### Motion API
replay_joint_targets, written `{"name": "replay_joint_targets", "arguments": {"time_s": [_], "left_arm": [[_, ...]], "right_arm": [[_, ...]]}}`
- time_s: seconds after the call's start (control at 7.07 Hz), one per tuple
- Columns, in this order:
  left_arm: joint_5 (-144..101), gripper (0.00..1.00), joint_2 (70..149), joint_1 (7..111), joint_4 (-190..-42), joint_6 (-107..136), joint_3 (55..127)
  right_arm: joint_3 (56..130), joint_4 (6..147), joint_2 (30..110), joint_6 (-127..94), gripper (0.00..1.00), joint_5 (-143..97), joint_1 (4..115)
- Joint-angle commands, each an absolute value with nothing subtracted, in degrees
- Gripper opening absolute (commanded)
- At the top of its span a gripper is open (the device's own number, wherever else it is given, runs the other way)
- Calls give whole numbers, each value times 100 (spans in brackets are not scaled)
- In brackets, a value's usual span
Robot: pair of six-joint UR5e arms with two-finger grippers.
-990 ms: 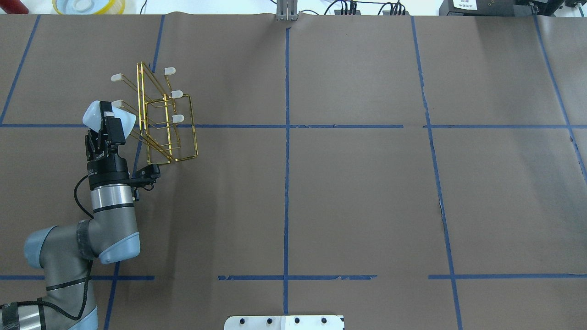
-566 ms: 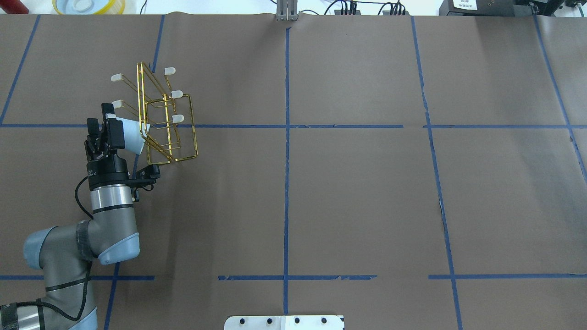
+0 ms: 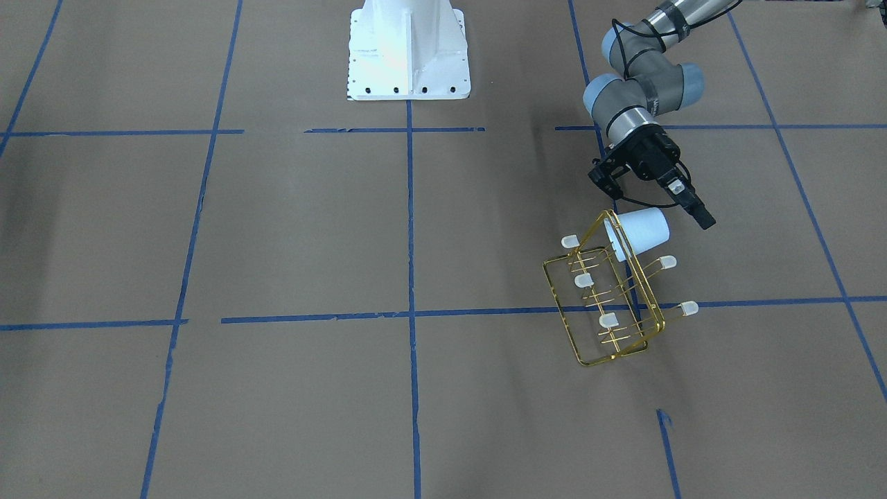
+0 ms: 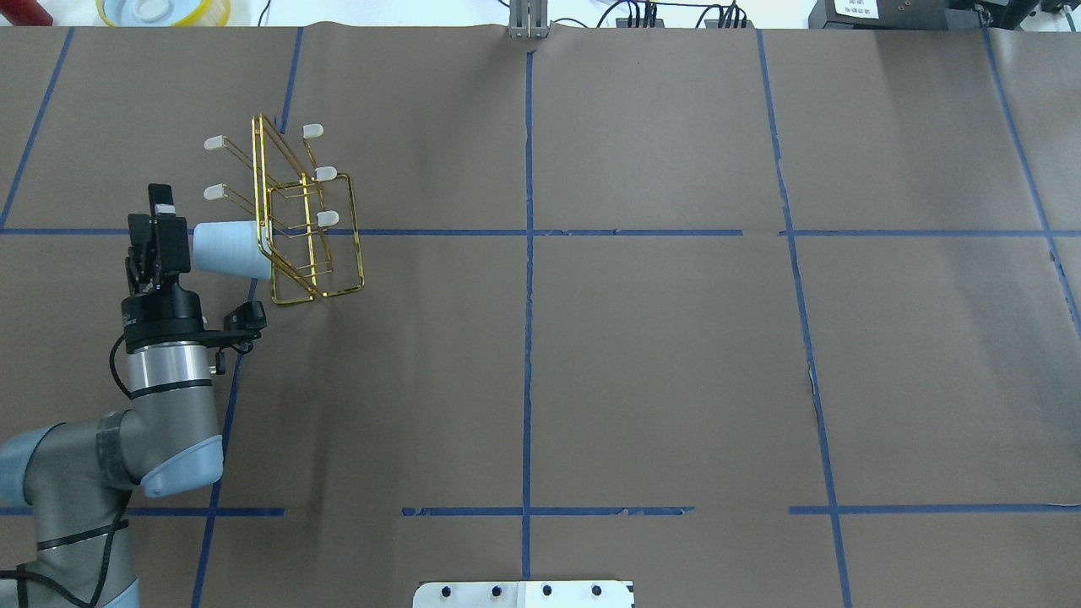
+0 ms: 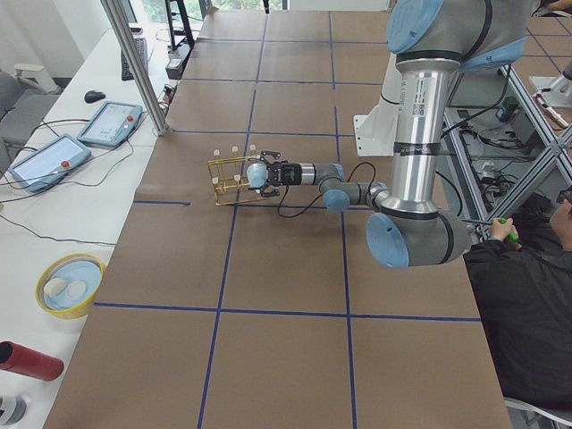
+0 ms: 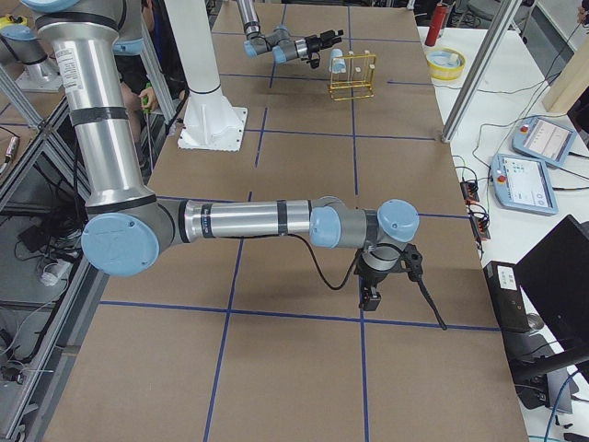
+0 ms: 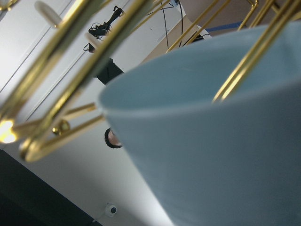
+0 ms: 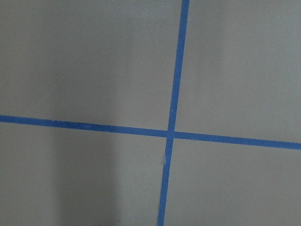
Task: Hang cup on cup holder
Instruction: 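Open the left gripper and pull it back from the hung cup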
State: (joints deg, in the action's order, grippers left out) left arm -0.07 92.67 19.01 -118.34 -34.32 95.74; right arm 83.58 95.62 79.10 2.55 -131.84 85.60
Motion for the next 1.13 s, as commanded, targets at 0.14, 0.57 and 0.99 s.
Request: {"name": "replay_joint_targets", "arguments": {"time_s": [0.14, 0.57, 0.99], "left_arm": [[-26, 100, 8361, 1881, -11856, -2168, 10264], [-488, 100, 7744, 1881, -12494, -454, 10845], [-2032, 100, 7612, 1907, -14939, 1104, 10846]], "right_arm": [[8358, 9562, 7910, 255, 100, -13184, 8561], [8358, 9562, 7910, 255, 100, -13184, 8561], [8358, 9562, 7910, 246, 100, -13184, 8561]]}}
